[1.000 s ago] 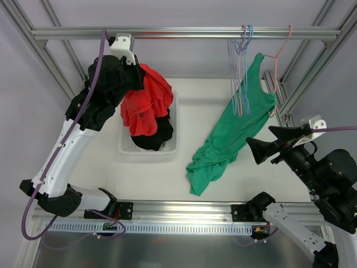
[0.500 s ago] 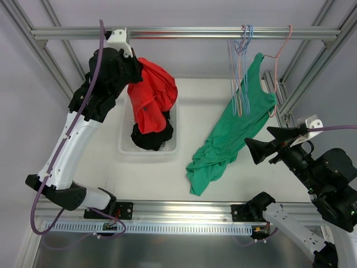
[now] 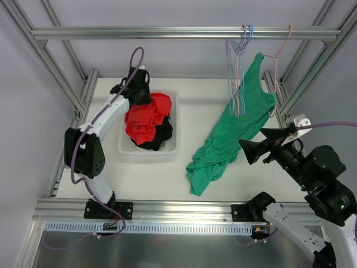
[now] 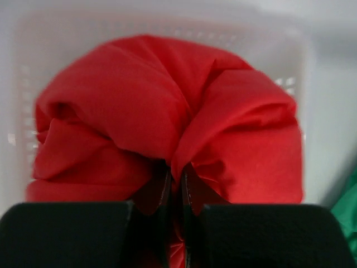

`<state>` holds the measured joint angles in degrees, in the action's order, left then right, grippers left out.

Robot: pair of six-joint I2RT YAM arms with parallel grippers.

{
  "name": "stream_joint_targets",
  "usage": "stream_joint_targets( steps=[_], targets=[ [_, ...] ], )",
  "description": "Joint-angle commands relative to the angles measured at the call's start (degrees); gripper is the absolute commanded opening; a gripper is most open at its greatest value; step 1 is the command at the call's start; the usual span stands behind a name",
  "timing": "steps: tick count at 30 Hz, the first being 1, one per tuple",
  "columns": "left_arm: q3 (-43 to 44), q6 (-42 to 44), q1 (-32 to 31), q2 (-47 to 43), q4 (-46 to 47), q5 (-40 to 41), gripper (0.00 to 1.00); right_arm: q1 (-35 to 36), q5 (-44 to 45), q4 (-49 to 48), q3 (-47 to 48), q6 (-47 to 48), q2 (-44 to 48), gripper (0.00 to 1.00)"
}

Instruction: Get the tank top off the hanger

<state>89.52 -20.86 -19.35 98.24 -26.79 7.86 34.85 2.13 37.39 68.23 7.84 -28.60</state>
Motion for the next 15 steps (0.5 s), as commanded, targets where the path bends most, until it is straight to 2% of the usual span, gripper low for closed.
stream_joint_targets(
  steps=[1, 5, 11, 15],
  targets=[
    [-4.16, -3.74, -1.56, 4.93, 0.85, -3.22, 0.0, 0.31, -0.81, -3.2, -0.81, -0.98, 1.35, 0.99],
    [-10.13, -5.15, -4.55, 8.19, 1.56, 2.07, 0.0, 0.31, -0.81, -3.2, -2.13, -1.42, 2.84, 1.0],
    [-15.5, -9.02, -4.73, 10.57, 2.26, 5.85, 0.0, 0.31, 0.06, -2.41, -4.06, -1.51, 5.57, 0.99],
    [-17.53, -9.99, -4.64, 3.49, 2.0, 9.27, 0.0, 0.39, 2.0, 0.31, -3.72, -0.98, 6.45, 0.99]
  ],
)
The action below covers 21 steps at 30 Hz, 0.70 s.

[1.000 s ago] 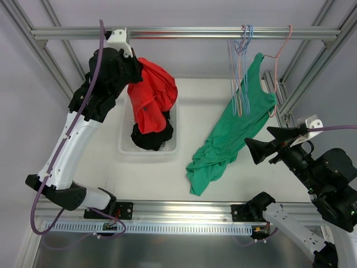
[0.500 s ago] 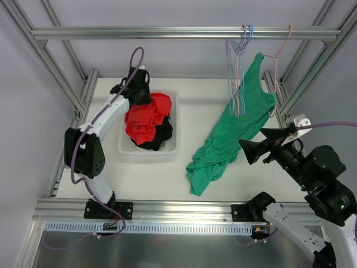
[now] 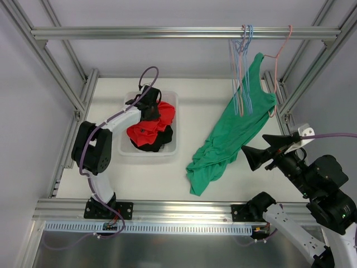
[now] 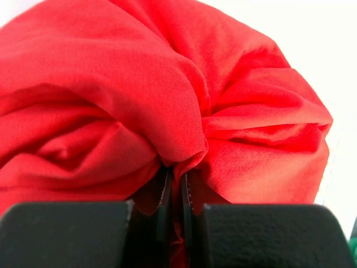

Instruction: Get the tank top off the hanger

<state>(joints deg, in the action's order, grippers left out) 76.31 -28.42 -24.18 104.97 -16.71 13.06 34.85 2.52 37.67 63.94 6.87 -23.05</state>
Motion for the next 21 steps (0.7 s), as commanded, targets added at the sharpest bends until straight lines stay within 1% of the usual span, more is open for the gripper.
stream_joint_targets(
  steps=[1, 2, 3, 4, 6, 8, 10, 11, 15, 17, 21],
  targets=[
    [-4.59, -2.34, 0.19, -5.28, -8.08, 4.6, 0.0, 0.31, 1.61, 0.38, 0.92, 0.07, 0.99, 1.0],
    [-4.68, -2.08, 0.19, -7.3, -8.16, 4.87, 0.14, 0.31, 1.61, 1.26, 1.27, 0.16, 0.9, 0.99],
    [-4.51, -1.81, 0.19, -9.32, -8.16, 5.31, 0.26, 0.31, 1.69, 1.61, 1.62, 0.16, 0.81, 1.0],
    [-3.98, -1.11, 0.19, -13.26, -8.25, 5.31, 0.45, 0.31, 1.96, 1.79, 2.15, 0.24, 0.72, 1.0],
    [-3.37, -0.23, 0.19, -18.28, -8.34, 5.4, 0.62, 0.31, 2.48, 2.49, 2.41, 0.42, 0.64, 0.99],
    [-2.4, 0.47, 0.19, -21.02, -8.51, 5.14, 0.75, 0.31, 4.32, 3.81, 2.94, 0.33, 0.29, 0.99],
    [-1.96, 1.0, 0.19, -25.32, -9.13, 4.87, 0.84, 0.22, 7.13, 5.21, 3.64, 0.25, -0.85, 1.0],
    [-1.96, 0.92, 0.19, -26.73, -9.3, 5.04, 0.98, 0.22, 8.45, 7.05, 4.6, 0.16, -1.55, 1.0],
    [-2.22, 1.79, 0.19, -35.77, -10.36, 4.52, 0.99, 0.22, 17.32, 11.1, 7.42, 0.07, -4.72, 1.0],
    [-1.0, 1.97, 0.19, -38.07, -13.77, 3.91, 0.99, 0.3, 18.82, 12.24, 8.38, 0.77, -5.69, 1.0],
    [0.5, 2.49, 0.19, -45.53, -21.6, 4.78, 0.99, 0.31, 25.32, 16.46, 10.58, 0.68, -7.18, 0.99]
  ],
)
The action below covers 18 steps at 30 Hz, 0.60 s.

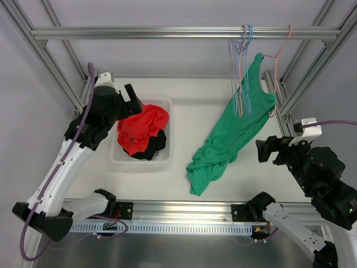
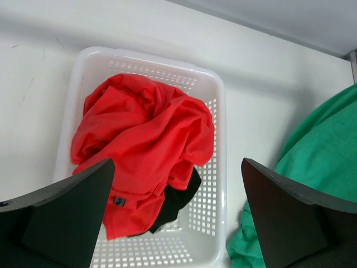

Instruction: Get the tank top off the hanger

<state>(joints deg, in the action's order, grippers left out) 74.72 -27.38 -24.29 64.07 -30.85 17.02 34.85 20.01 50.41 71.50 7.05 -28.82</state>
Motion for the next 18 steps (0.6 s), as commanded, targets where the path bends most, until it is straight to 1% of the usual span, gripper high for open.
stream_joint_targets(
  steps=[1, 2, 3, 6, 8, 9, 11, 12, 15, 18],
  targets=[
    [1.66, 1.97, 0.3, -6.23, -8.86, 1.44, 0.99, 0.31, 8.37, 4.51, 3.2, 0.77, -1.42, 0.99],
    [1.31, 2.32, 0.3, -7.63, -11.49, 2.4, 0.99, 0.31, 8.73, 6.08, 3.29, 0.95, -1.33, 0.99],
    [0.96, 2.85, 0.3, -10.61, -12.99, 5.28, 0.99, 0.31, 9.6, 6.8, 3.55, 1.12, -1.15, 0.99],
    [-0.53, 4.78, 0.3, -15.97, -18.17, 10.56, 0.99, 0.31, 11.44, 9.52, 3.64, 1.91, -0.1, 1.0],
    [-2.29, 5.49, 0.3, -18.45, -20.47, 12.51, 0.99, 0.39, 13.12, 11.89, 3.99, 2.01, 0.25, 1.0],
    [-3.34, 6.45, 0.3, -21.59, -21.17, 13.12, 0.99, 0.31, 13.73, 12.68, 4.34, 1.92, 0.6, 1.0],
    [-7.38, 6.98, 0.3, -25.03, -21.18, 14.88, 0.99, 0.31, 14.18, 14.53, 4.7, 2.09, 0.96, 0.99],
    [-8.44, 7.59, 0.3, -28.18, -21.35, 15.24, 0.99, 0.31, 14.44, 14.8, 4.44, 2.35, 1.39, 1.0],
    [-12.13, 7.51, 0.3, -33.9, -21.36, 15.07, 0.99, 0.31, 15.93, 15.5, 2.77, 3.32, 2.8, 1.0],
    [-14.6, 7.51, 0.3, -37.08, -21.18, 16.29, 0.98, 0.39, 17.51, 15.59, 1.19, 3.76, 3.68, 0.99]
  ],
)
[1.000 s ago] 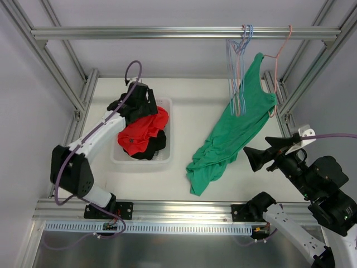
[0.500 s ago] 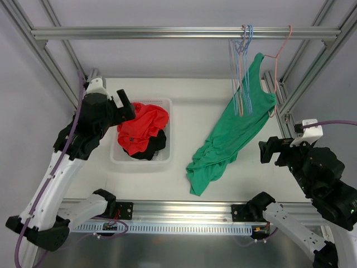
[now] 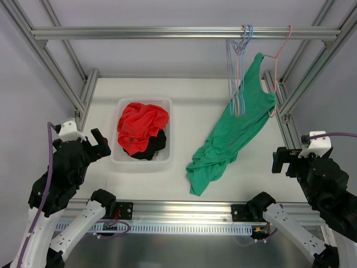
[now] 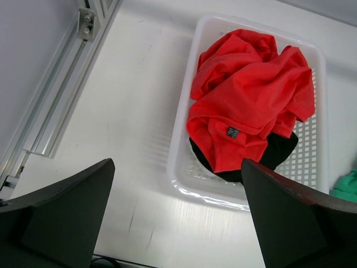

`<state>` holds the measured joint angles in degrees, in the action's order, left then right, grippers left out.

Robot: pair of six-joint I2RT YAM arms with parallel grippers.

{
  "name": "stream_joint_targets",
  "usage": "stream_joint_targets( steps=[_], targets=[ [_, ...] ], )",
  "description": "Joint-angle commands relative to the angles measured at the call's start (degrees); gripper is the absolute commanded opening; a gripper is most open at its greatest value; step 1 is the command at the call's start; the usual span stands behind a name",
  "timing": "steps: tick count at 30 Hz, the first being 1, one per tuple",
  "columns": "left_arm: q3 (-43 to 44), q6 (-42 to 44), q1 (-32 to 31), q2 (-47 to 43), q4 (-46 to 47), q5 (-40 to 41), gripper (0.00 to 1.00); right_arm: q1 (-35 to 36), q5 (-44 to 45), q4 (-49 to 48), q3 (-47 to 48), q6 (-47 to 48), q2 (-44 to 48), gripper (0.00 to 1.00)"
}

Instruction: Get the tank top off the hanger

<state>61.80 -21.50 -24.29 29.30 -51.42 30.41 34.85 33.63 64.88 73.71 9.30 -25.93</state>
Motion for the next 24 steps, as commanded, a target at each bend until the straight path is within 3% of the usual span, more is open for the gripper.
stream_joint_targets(
  steps=[1, 24],
  targets=[
    [-2.55, 1.63, 0.3, -2.66, -0.61, 3.42, 0.99, 0.31, 4.16, 1.12, -1.29, 1.6, 0.88, 0.99],
    [-6.96, -2.24, 0.3, -2.85, 1.32, 5.8, 0.99, 0.3, 4.96, -5.29, -4.37, 0.9, 0.1, 1.0]
  ],
)
